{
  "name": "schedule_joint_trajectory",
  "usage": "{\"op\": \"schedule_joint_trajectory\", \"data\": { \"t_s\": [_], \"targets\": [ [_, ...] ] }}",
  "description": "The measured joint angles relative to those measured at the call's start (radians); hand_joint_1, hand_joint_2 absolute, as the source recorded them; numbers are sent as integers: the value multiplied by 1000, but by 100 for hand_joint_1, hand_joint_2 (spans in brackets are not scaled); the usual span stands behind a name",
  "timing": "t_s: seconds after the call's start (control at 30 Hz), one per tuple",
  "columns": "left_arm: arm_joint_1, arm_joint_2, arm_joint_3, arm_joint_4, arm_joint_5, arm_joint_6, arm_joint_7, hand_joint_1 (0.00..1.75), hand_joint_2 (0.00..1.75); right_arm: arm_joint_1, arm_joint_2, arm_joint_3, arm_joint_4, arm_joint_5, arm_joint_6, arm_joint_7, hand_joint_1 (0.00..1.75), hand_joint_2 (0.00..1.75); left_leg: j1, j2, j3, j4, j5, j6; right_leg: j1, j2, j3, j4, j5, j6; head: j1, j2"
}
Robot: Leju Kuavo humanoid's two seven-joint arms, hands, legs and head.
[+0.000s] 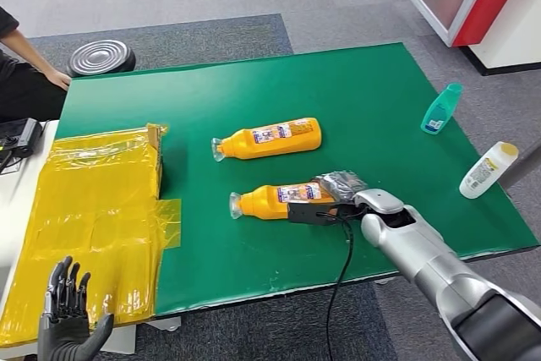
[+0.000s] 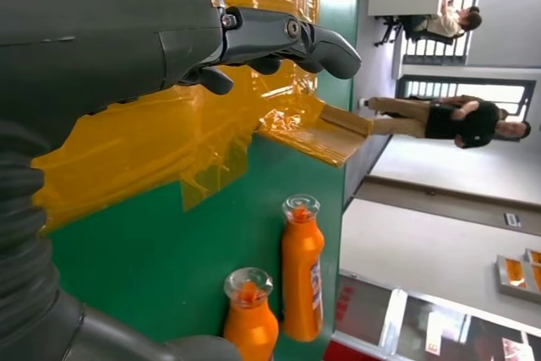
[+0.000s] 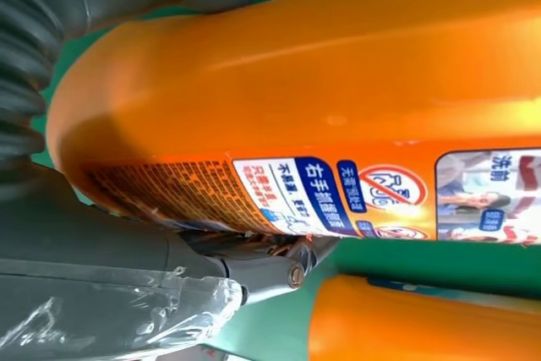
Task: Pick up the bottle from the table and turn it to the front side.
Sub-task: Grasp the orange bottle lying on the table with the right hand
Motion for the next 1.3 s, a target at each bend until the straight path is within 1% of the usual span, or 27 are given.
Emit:
{"op": "schedule_joint_trajectory", "data": {
  "t_s": [0.23, 0.3, 0.43, 0.6, 0.67, 0.77, 0.87, 1.0, 1.07, 1.17, 1.3],
  "targets": [
    [21, -6, 1, -1, -7, 2, 0, 0, 175, 100, -44, -3, -157, -24, -63, 13, 175, 175, 0, 0, -1, 0, -1, 0, 0, 0, -1, 0, -1, 0, 0, 0],
    [27, -10, 2, -4, -6, -6, 0, 0, 175, 135, -51, -14, -206, -36, -97, 6, 175, 175, 0, 0, -1, 0, -1, 0, 0, 0, -1, 0, -1, 0, 0, 0],
    [41, -28, 16, -24, -2, -34, 0, 0, 175, 237, -55, -66, -353, -62, -193, -20, 175, 175, 0, 0, -2, 0, -2, 0, 0, 0, -1, 0, -1, -1, 0, 0],
    [52, -47, 27, -54, -9, -39, 0, 0, 175, 325, -46, -120, -498, -81, -247, -61, 175, 175, 0, -1, -2, 0, -2, 0, 0, -1, -1, 0, -3, 0, 0, 0],
    [58, -52, 27, -71, -13, -39, 0, 0, 175, 367, -27, -145, -558, -92, -276, -94, 175, 175, 0, -2, -2, 0, -2, -1, 0, -1, -2, 0, -3, 0, 0, 0],
    [60, -58, 20, -92, -19, -42, 0, 0, 175, 424, 21, -165, -624, -107, -309, -139, 175, 175, 0, -2, -2, 0, -2, -1, 1, -1, -2, 0, -3, 0, 0, 0],
    [59, -59, -4, -104, -32, -26, 0, 0, 175, 466, 73, -169, -646, -109, -324, -169, 175, 175, 1, -2, -2, 0, -2, -1, 1, -1, -2, 0, -3, 0, 0, 0],
    [58, -56, -41, -111, -38, 7, 0, 0, 175, 495, 121, -171, -649, -118, -336, -200, 175, 175, 1, -2, -2, 0, -2, -1, 1, -1, -2, 0, -3, 0, 0, 0],
    [57, -44, -81, -116, -41, 36, 0, 0, 175, 509, 155, -171, -639, -126, -353, -234, 175, 175, 1, -2, -2, 0, -2, -1, 1, -1, -2, 0, -3, 0, 0, 0],
    [54, -17, -165, -125, -55, 71, 0, 0, 175, 527, 222, -164, -608, -139, -397, -298, 175, 175, 1, -2, -2, 0, -2, -1, 1, -1, -2, 0, -3, 0, 0, 0],
    [44, 36, -280, -139, -48, 98, 0, 0, 175, 531, 287, -134, -541, -188, -441, -352, 175, 175, 1, -2, -2, 0, -2, -2, 1, -1, -2, 0, -3, -1, 0, 0]
  ]
}}
